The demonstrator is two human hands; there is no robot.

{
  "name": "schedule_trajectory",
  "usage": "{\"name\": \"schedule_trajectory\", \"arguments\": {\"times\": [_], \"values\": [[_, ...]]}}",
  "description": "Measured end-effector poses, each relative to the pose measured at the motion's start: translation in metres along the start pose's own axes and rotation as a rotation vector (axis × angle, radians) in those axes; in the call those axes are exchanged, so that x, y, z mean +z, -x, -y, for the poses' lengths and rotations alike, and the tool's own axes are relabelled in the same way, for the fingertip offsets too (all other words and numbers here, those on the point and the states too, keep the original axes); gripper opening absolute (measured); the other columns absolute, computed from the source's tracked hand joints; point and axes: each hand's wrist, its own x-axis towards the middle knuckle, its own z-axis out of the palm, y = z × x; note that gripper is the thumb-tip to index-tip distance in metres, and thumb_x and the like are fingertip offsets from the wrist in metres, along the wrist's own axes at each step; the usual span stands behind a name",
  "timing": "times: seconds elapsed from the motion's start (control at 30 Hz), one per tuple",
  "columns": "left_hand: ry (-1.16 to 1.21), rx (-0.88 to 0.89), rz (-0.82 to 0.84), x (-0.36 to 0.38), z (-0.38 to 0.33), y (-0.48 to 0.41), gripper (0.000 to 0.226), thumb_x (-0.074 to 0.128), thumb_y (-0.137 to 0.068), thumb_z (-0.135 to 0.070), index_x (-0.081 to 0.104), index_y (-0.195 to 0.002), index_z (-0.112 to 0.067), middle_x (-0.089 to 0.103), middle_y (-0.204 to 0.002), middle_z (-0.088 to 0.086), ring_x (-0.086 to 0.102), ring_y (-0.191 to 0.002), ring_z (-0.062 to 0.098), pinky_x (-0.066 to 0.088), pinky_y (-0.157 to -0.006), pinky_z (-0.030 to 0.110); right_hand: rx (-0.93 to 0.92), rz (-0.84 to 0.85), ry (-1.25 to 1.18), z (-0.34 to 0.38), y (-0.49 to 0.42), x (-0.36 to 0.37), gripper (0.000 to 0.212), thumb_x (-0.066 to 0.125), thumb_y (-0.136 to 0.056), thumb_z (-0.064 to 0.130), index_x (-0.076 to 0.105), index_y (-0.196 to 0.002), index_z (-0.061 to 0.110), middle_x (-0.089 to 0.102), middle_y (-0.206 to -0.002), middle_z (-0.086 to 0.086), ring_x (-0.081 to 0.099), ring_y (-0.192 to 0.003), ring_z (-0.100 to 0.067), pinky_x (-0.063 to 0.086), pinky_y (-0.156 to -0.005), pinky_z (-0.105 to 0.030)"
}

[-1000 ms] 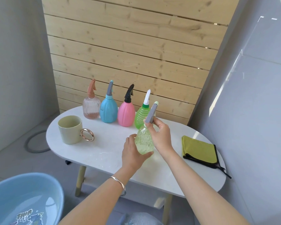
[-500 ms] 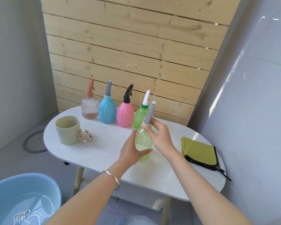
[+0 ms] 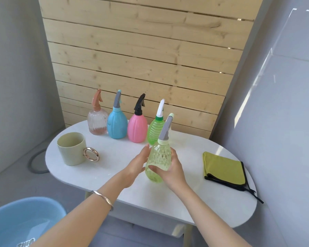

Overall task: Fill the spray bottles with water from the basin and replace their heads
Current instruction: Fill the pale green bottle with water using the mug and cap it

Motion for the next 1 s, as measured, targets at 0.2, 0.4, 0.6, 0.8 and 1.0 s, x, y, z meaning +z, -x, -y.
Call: {"name": "schedule_trajectory", "arguments": {"times": [0.2, 0.4, 0.6, 0.8, 1.0], "values": [[-0.301, 0.233, -0.152, 0.002, -0.016, -0.049, 0.051, 0.028, -0.103, -0.045, 0.021, -0.152, -0.031, 0.020, -0.159, -0.011, 0.016, -0.147, 0.009, 0.011, -0.119, 0.030, -0.041, -0.067, -0.071, -0.002, -0.051, -0.053, 0.076, 0.088, -0.062, 0.019, 0.048, -0.127, 0.021, 0.061, -0.122, 0.006, 0.055, -0.116, -0.009, 0.043, -0.103, -0.035], [-1.458, 0.545, -0.269, -0.006, 0.008, -0.103, 0.069, 0.001, -0.096, -0.055, 0.005, -0.155, -0.019, -0.003, -0.162, -0.001, -0.010, -0.149, 0.024, -0.002, -0.120, 0.044, -0.056, -0.004, 0.071, 0.007, -0.122, -0.097, 0.075, 0.086, -0.066, 0.019, 0.044, -0.127, 0.024, 0.057, -0.123, 0.005, 0.054, -0.116, -0.011, 0.042, -0.097, -0.028], [-1.613, 0.543, -0.299, -0.011, 0.032, -0.124, 0.067, 0.005, -0.101, -0.049, 0.035, -0.148, -0.012, 0.032, -0.155, 0.006, 0.019, -0.144, 0.028, 0.018, -0.112, 0.048, 0.022, 0.013, 0.045, -0.016, -0.150, -0.097, 0.072, 0.085, -0.066, 0.011, 0.045, -0.126, 0.017, 0.059, -0.120, -0.001, 0.056, -0.112, -0.015, 0.043, -0.085, -0.021], [-1.623, 0.532, -0.328, -0.015, 0.038, -0.128, 0.064, 0.010, -0.100, -0.049, 0.032, -0.148, -0.012, 0.034, -0.155, 0.006, 0.020, -0.144, 0.028, 0.020, -0.110, 0.048, 0.051, 0.069, 0.004, -0.032, -0.155, -0.088, 0.068, 0.084, -0.066, 0.009, 0.047, -0.122, 0.020, 0.061, -0.118, 0.003, 0.057, -0.109, -0.008, 0.044, -0.083, -0.019], [-1.615, 0.568, -0.353, -0.012, 0.038, -0.128, 0.064, 0.028, -0.095, -0.048, 0.035, -0.147, -0.012, 0.035, -0.154, 0.007, 0.021, -0.143, 0.029, 0.021, -0.110, 0.048, 0.079, 0.115, 0.021, -0.037, -0.156, -0.088, 0.075, 0.084, -0.068, 0.015, 0.041, -0.128, 0.029, 0.057, -0.125, 0.007, 0.052, -0.117, -0.009, 0.042, -0.098, -0.028]]}}
